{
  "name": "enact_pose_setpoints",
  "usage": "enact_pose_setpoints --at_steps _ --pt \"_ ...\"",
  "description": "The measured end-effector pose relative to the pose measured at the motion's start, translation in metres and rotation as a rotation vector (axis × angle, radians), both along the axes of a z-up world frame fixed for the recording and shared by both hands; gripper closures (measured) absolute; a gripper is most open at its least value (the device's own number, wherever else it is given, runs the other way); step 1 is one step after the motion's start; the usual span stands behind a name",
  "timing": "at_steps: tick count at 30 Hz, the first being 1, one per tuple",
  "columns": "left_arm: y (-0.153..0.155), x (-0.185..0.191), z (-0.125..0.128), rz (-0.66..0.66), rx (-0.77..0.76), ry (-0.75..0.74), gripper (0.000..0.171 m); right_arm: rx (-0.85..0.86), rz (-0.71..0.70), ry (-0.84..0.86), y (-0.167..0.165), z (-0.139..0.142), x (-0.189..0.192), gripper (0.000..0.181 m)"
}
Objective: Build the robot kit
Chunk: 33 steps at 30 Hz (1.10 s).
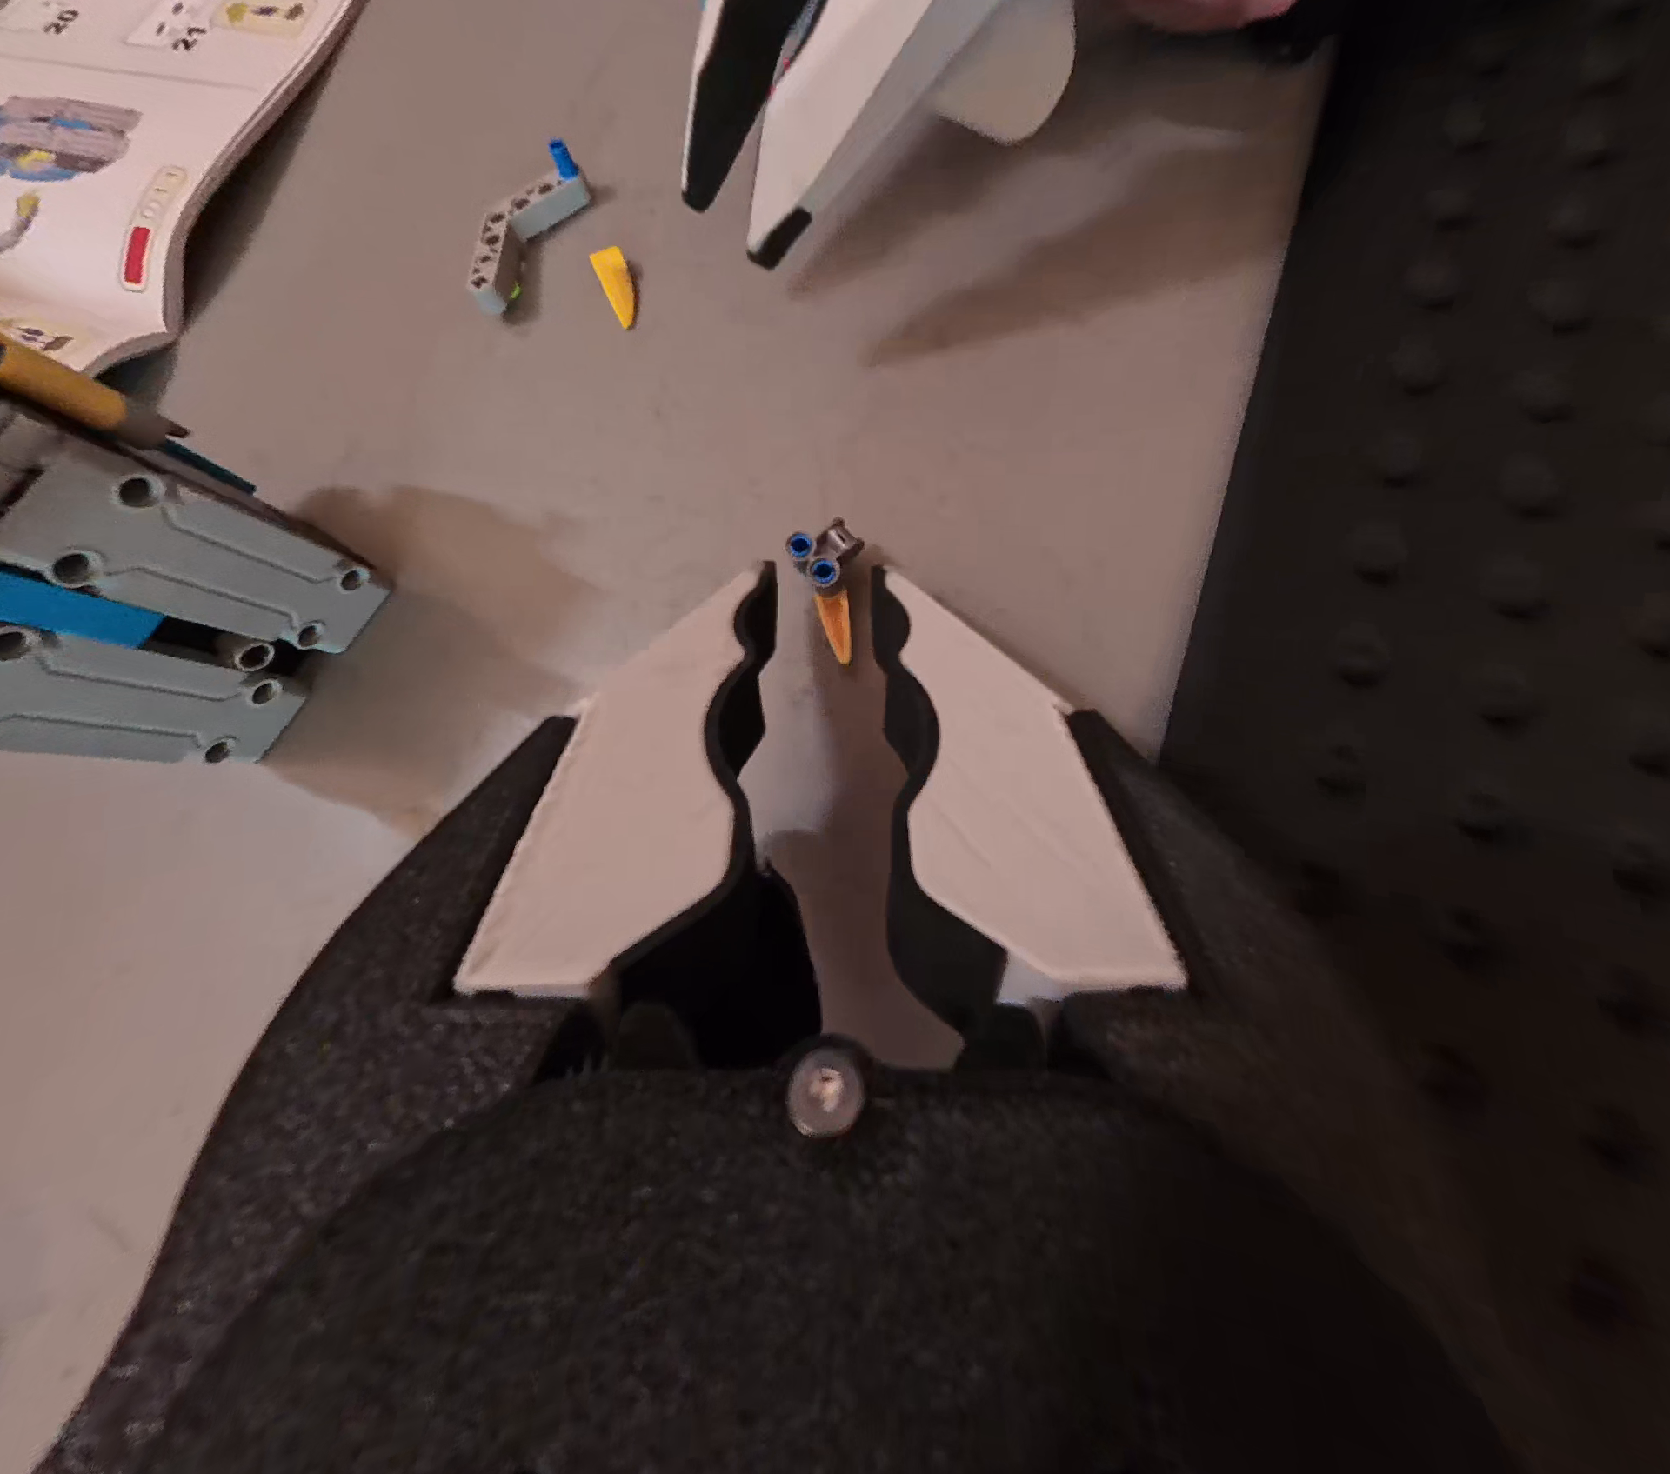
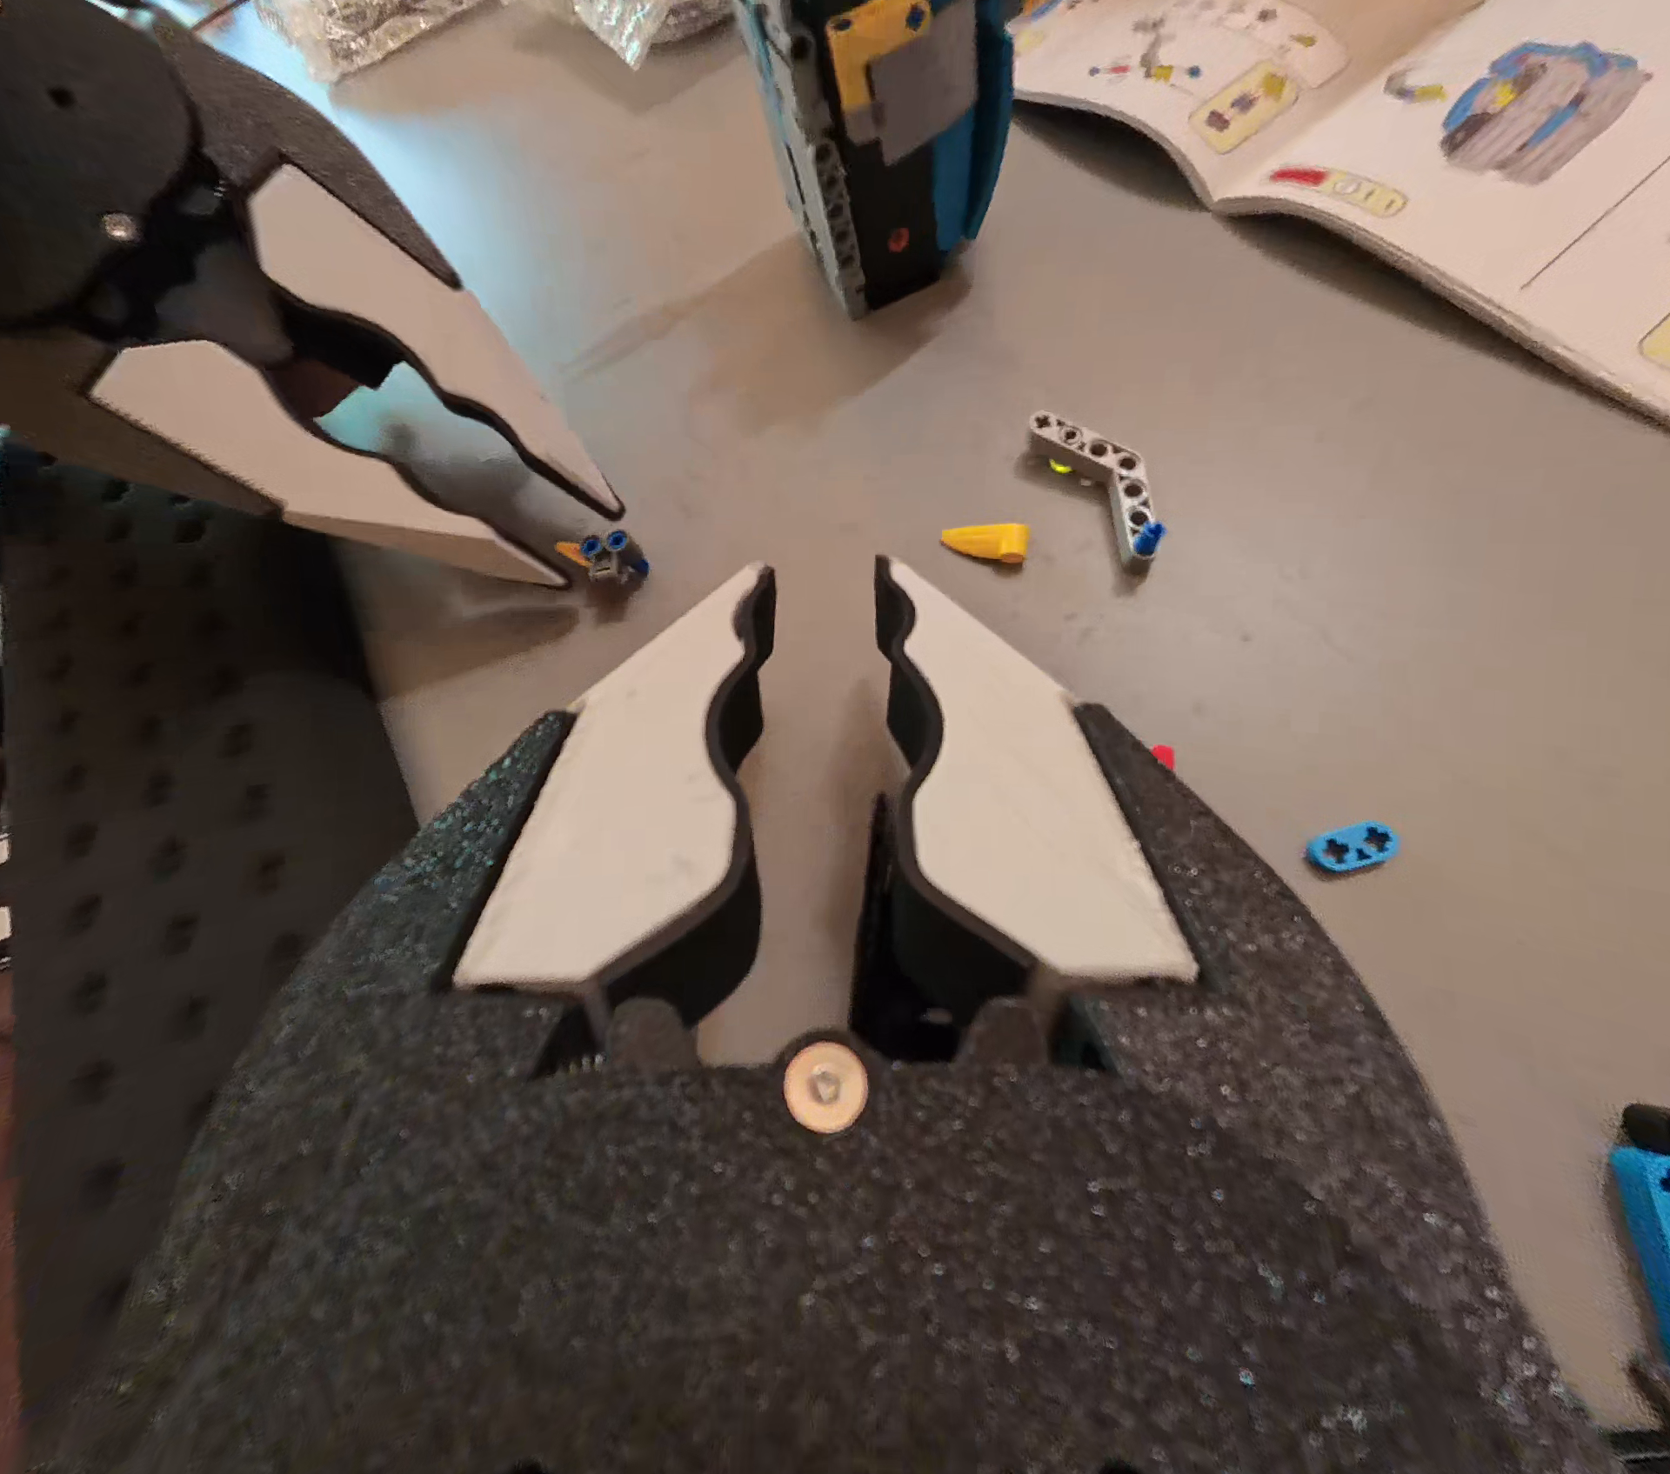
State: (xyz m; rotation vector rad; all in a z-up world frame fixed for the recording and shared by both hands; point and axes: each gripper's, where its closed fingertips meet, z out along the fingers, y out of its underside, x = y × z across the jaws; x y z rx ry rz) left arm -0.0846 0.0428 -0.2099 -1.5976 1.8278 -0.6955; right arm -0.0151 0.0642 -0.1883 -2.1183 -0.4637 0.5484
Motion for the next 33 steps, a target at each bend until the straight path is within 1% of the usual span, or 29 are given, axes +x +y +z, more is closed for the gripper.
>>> enact_pose_setpoints --at_steps 2,4,6,7,8,10,12,14,15,17,18,19,23,24,26,27,29,30,31,32,33 --pt "-0.001 -0.001 -0.005 -0.012 0.022 0.02 0.161 0.04 0.021 -0.026 -0.004 0.004 -0.006 0.164" --pt "-0.002 0.001 -0.009 -0.019 0.047 0.029 0.163 0.029 0.072 -0.02 -0.011 0.002 -0.018 0.164" --pt "-0.004 0.004 -0.007 -0.04 0.092 0.006 0.165 0.014 0.127 0.012 -0.019 0.002 -0.029 0.163" --pt "-0.003 0.006 -0.002 -0.046 0.148 -0.024 0.165 0.009 0.157 0.044 -0.023 0.005 -0.035 0.162" --pt "0.002 0.008 0.006 -0.04 0.236 -0.064 0.165 -0.001 0.178 0.085 -0.026 0.008 -0.04 0.16" --pt "0.013 0.011 0.031 -0.028 0.467 -0.174 0.165 -0.01 0.205 0.169 -0.031 0.017 -0.046 0.155" --pt "0.012 0.011 0.053 -0.035 0.634 -0.275 0.165 0.034 0.204 0.229 -0.032 0.03 -0.045 0.151" --pt "-0.002 0.013 0.071 -0.085 0.729 -0.386 0.165 0.083 0.24 0.3 -0.037 0.046 -0.05 0.146" --pt "-0.007 0.014 0.078 -0.1 0.771 -0.428 0.165 0.101 0.248 0.309 -0.038 0.05 -0.053 0.144" --pt "-0.012 0.014 0.087 -0.111 0.854 -0.466 0.165 0.148 0.249 0.305 -0.037 0.057 -0.056 0.141" --pt "-0.015 0.014 0.09 -0.119 0.887 -0.478 0.165 0.179 0.262 0.322 -0.04 0.064 -0.059 0.149" --pt "-0.017 0.014 0.092 -0.124 0.914 -0.491 0.165 0.198 0.284 0.329 -0.043 0.069 -0.061 0.163" --pt "-0.02 0.014 0.095 -0.124 0.982 -0.5 0.165 0.2 0.295 0.317 -0.046 0.071 -0.065 0.174" --pt "-0.019 0.015 0.095 -0.114 0.982 -0.498 0.165 0.209 0.282 0.301 -0.044 0.072 -0.064 0.174" --pt "-0.016 0.015 0.095 -0.069 0.926 -0.496 0.165 0.261 0.252 0.23 -0.042 0.073 -0.062 0.174" --pt "-0.013 0.015 0.096 -0.033 0.858 -0.495 0.165 0.311 0.23 0.175 -0.04 0.075 -0.06 0.174" --pt "-0.01 0.011 0.101 0.039 0.658 -0.526 0.164 0.423 0.168 0.049 -0.035 0.08 -0.054 0.174" --pt "-0.01 0.009 0.103 0.065 0.516 -0.554 0.162 0.472 0.124 0.001 -0.033 0.083 -0.049 0.174" --pt "-0.012 0.008 0.103 0.083 0.332 -0.573 0.161 0.523 0.095 -0.041 -0.034 0.088 -0.045 0.174" --pt "-0.017 0.009 0.101 0.091 0.112 -0.586 0.155 0.576 0.077 -0.086 -0.035 0.092 -0.044 0.174" --pt "-0.023 0.01 0.102 0.085 -0.106 -0.602 0.143 0.623 0.054 -0.141 -0.037 0.096 -0.044 0.174"
